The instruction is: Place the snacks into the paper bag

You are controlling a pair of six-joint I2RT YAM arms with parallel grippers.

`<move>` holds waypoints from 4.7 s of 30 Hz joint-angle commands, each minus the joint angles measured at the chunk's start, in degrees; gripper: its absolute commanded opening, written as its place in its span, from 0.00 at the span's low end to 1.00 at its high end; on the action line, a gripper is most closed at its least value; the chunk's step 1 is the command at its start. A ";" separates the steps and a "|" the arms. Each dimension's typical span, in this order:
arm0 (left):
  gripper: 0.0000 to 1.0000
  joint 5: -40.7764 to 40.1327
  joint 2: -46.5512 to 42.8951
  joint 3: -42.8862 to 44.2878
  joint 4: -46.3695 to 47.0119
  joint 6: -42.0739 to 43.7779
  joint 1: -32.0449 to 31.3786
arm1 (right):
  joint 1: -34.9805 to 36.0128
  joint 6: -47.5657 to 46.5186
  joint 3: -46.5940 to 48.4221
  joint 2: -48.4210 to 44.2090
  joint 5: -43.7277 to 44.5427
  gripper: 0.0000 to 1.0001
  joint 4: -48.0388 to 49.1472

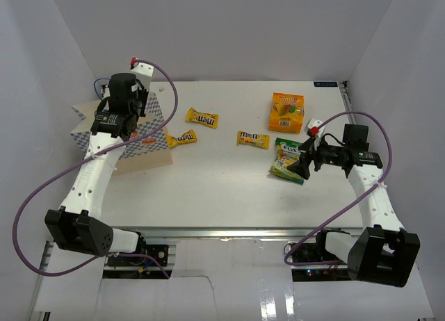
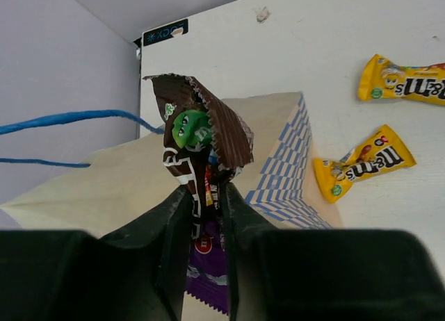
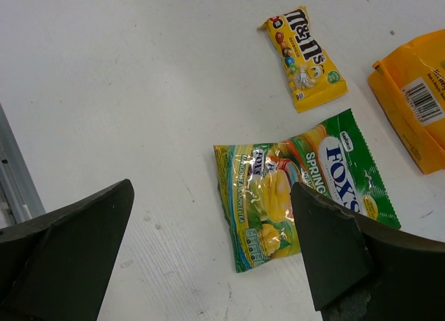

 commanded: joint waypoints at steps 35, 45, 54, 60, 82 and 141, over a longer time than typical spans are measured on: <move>0.98 34.77 -11.76 -12.93 12.71 -48.33 -10.72 | 24.50 12.08 40.41 39.21 11.27 0.96 -0.14; 0.98 17.80 8.88 -3.08 2.16 -34.89 -22.26 | 18.35 10.52 30.84 32.89 7.14 0.94 0.21; 0.98 14.01 8.21 -3.43 2.08 -40.31 -22.61 | 23.44 10.85 41.77 42.60 20.11 0.96 5.32; 0.98 14.71 -1.19 -12.72 4.01 -48.40 -22.61 | 26.96 6.05 57.29 54.86 23.75 0.96 -6.19; 0.98 16.73 -14.91 -29.80 17.10 -75.83 -22.52 | 27.14 -10.93 56.23 66.37 33.59 0.92 -7.52; 0.27 30.00 0.29 -32.27 39.00 -89.38 -22.61 | 33.20 24.84 34.17 35.00 -4.73 0.45 5.66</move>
